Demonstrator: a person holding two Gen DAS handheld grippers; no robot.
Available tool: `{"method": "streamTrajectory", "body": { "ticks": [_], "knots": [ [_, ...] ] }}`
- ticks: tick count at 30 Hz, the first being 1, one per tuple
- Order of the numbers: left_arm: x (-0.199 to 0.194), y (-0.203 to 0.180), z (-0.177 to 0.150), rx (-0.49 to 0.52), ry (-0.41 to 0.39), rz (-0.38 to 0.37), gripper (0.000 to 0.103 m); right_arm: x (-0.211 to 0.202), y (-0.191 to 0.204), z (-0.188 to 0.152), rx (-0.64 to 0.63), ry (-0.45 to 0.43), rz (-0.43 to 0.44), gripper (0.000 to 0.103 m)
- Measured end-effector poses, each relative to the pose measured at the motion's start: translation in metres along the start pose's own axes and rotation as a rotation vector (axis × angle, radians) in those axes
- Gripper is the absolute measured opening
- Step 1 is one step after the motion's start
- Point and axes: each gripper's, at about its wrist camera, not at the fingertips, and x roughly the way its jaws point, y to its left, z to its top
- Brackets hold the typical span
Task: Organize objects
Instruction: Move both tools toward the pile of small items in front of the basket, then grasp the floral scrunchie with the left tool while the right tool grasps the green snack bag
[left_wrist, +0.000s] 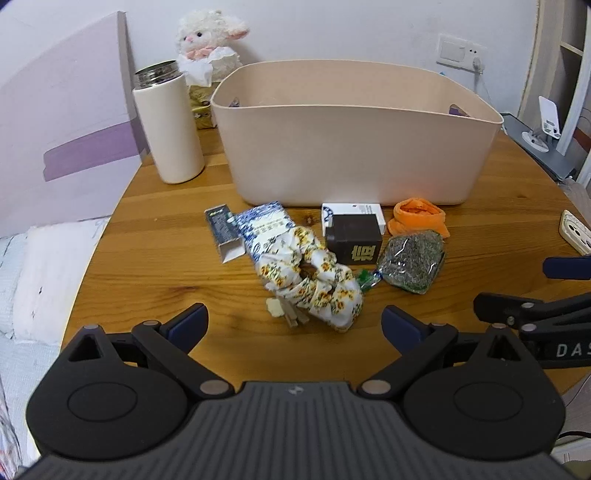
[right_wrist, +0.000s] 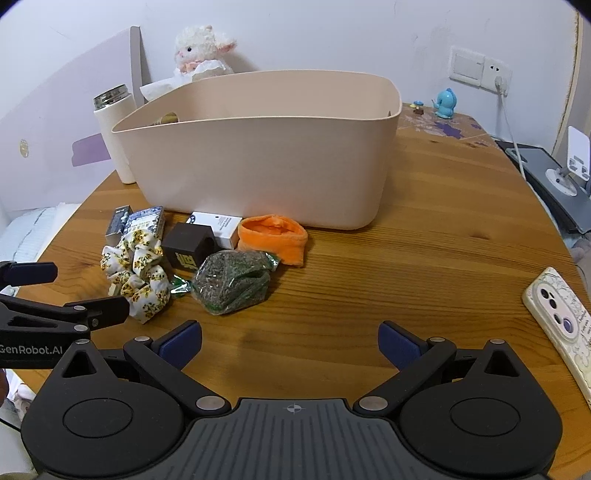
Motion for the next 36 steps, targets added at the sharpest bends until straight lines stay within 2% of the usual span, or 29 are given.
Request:
{"method": "streamTrajectory", "body": {
  "ticks": [5, 12, 18, 21, 25, 28, 29, 31, 32, 35, 36],
  "knots": [
    [0.008, -0.002, 0.006, 0.032, -0.019, 0.004, 0.1, 0.012, 0.0, 0.006, 0.005, 0.006, 0.017, 0.103],
    [0.028, 0.007, 0.014, 0.027, -0.019, -0.005, 0.099, 0.031, 0.004, 0.014, -0.011, -0.003, 0.068, 0.103],
    [0.043, 0.018, 0.021, 0.037, -0.022, -0.019, 0.092, 0.046, 0.007, 0.023, -0.021, -0.012, 0.114, 0.102],
    [0.048, 0.021, 0.024, 0.035, -0.018, -0.049, 0.085, 0.056, 0.008, 0.027, -0.018, 0.005, 0.134, 0.093],
    [0.056, 0.021, 0.026, 0.046, 0.004, -0.078, 0.07, 0.061, 0.014, 0.028, -0.052, 0.006, 0.126, 0.08],
    [0.059, 0.02, 0.024, 0.049, 0.021, -0.11, 0.053, 0.06, 0.017, 0.028, -0.064, -0.002, 0.136, 0.062],
    [0.059, 0.02, 0.023, 0.048, 0.021, -0.119, 0.051, 0.059, 0.016, 0.027, -0.064, -0.002, 0.137, 0.057],
    [0.058, 0.019, 0.023, 0.051, 0.016, -0.132, 0.038, 0.058, 0.015, 0.027, -0.066, -0.004, 0.144, 0.049],
    [0.057, 0.018, 0.023, 0.053, 0.015, -0.134, 0.036, 0.056, 0.014, 0.026, -0.064, -0.003, 0.146, 0.039],
    [0.055, 0.018, 0.022, 0.052, 0.016, -0.13, 0.022, 0.051, 0.008, 0.025, -0.04, -0.004, 0.162, 0.034],
    [0.053, 0.019, 0.022, 0.045, 0.015, -0.134, 0.021, 0.049, 0.007, 0.024, -0.038, -0.005, 0.162, 0.034]
  ]
}}
